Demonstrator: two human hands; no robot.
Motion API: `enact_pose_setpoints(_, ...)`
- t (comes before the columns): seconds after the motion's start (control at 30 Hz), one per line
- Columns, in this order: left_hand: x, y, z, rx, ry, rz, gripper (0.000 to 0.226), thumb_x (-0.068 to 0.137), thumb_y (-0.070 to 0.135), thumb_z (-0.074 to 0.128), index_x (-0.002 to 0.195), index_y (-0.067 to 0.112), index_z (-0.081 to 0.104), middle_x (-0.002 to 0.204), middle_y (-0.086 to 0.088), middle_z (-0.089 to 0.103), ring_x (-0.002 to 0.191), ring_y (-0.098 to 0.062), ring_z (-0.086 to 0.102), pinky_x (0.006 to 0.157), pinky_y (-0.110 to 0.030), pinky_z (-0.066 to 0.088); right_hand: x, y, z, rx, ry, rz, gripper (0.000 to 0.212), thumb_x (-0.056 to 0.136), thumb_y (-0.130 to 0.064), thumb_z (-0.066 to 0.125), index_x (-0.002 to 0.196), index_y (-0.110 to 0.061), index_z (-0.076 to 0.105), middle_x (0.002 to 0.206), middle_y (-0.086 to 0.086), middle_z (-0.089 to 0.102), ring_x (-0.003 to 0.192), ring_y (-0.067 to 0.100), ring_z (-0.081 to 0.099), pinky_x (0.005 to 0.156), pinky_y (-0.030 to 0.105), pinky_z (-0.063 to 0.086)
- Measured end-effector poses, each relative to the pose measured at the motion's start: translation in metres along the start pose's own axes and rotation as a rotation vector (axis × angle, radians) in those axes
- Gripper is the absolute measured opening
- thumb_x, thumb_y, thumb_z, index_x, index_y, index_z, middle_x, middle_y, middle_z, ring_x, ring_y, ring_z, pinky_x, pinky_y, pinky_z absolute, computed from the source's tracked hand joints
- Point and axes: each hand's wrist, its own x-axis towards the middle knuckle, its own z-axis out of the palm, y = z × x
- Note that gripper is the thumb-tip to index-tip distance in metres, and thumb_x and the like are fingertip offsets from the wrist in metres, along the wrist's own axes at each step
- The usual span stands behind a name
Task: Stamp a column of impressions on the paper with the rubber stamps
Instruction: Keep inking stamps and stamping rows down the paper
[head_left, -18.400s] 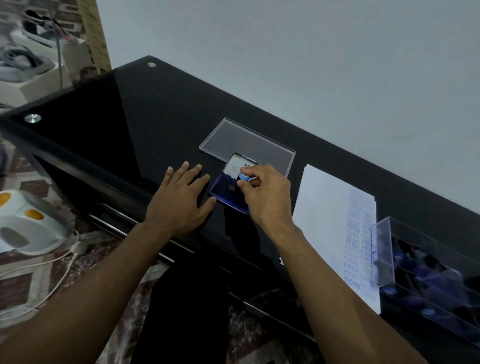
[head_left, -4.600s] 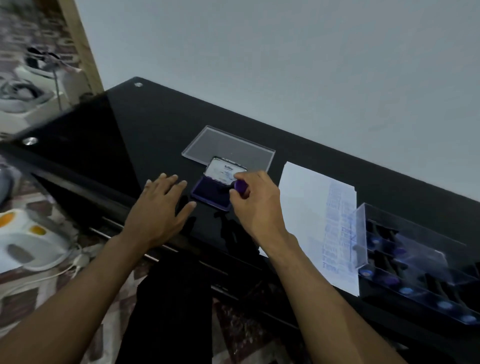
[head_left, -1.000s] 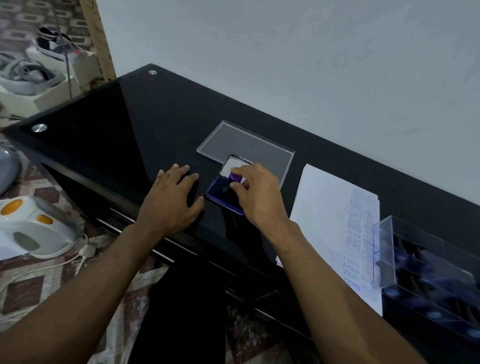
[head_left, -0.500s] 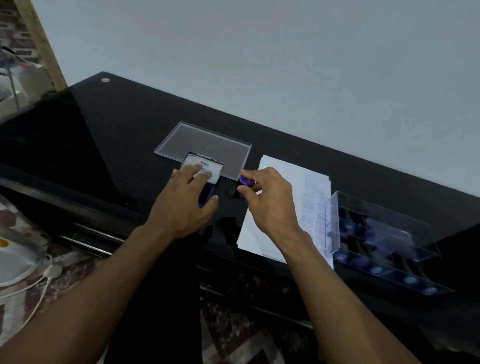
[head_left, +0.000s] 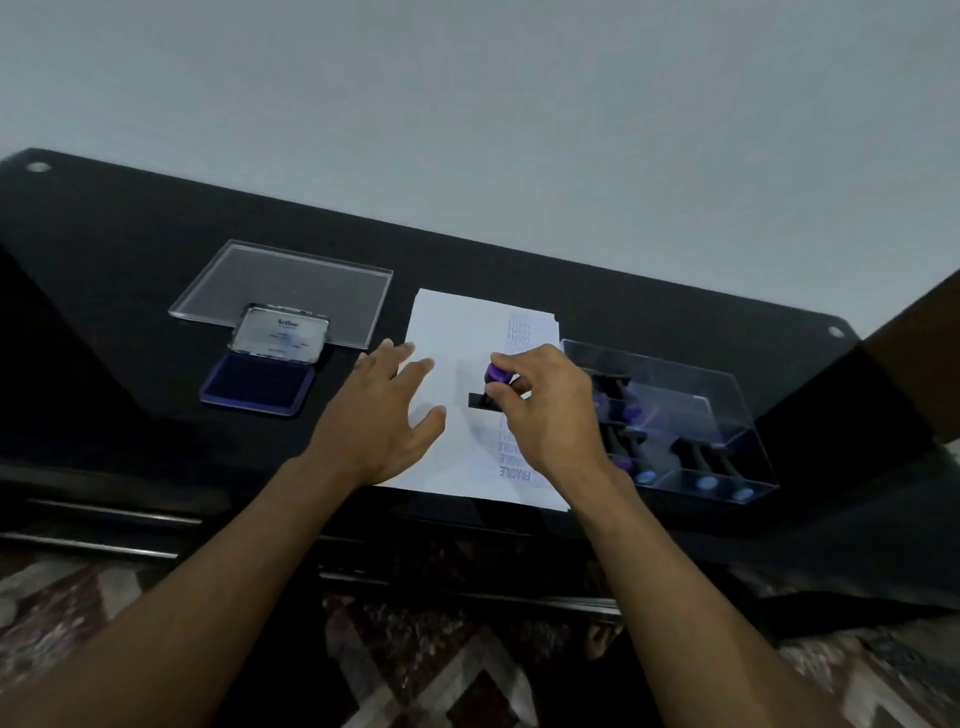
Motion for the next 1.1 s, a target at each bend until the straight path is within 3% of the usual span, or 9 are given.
enact_pose_setpoints(0.3,0.015,-0.007,0.025,0.066,-0.069,0.001,0.068,0.098,0.058,0.042,0.156,0.024,0.033,0.167,-0.003,0.021,0.156,-0.023,0.005,0.126,-0.045,0.007,-0.001,0.014,0.002,0.007,-0.017,-0.011,0.031,0.090,-0.021,0.072,0.120,-0.017,0.070,0.111,0.000,0.062,0.089,0.014,0.065,0.089,0.026,0.054)
enact_pose_setpoints(0.57,0.016,-0.014,0.033,0.099,-0.091,0.007,0.082,0.088,0.070,0.019,0.155,0.026,0.036,0.167,-0.002,0.020,0.156,-0.024,0.006,0.127,-0.046,0.004,-0.003,0.019,0.011,0.020,-0.032,-0.023,0.034,0.088,-0.021,0.073,0.122,-0.016,0.070,0.112,-0.003,0.061,0.084,0.007,0.063,0.083,0.010,0.048)
enact_pose_setpoints(0.83,0.016,-0.016,0.035,0.123,-0.084,0.029,0.085,0.088,0.072,0.013,0.156,0.025,0.035,0.168,-0.002,0.018,0.156,-0.022,0.005,0.125,-0.043,0.001,-0.003,0.020,0.015,0.009,-0.030,-0.028,0.035,0.088,-0.021,0.074,0.122,-0.015,0.069,0.111,-0.002,0.062,0.085,0.008,0.062,0.083,0.011,0.047)
enact_pose_setpoints(0.97,0.017,-0.016,0.035,0.124,-0.078,0.031,0.085,0.088,0.072,0.013,0.156,0.025,0.036,0.167,-0.003,0.019,0.156,-0.023,0.007,0.126,-0.044,0.002,-0.003,0.021,0.016,0.004,-0.028,-0.028,0.035,0.088,-0.021,0.074,0.122,-0.014,0.069,0.111,-0.001,0.062,0.088,0.011,0.063,0.088,0.019,0.052)
enact_pose_setpoints(1.1,0.016,-0.017,0.036,0.124,-0.066,0.035,0.081,0.090,0.070,0.018,0.155,0.024,0.038,0.167,-0.004,0.022,0.156,-0.023,0.009,0.126,-0.046,0.005,-0.003,0.021,0.017,0.002,-0.027,-0.039,0.034,0.088,-0.021,0.074,0.121,-0.014,0.070,0.111,-0.001,0.062,0.088,0.011,0.063,0.085,0.014,0.048)
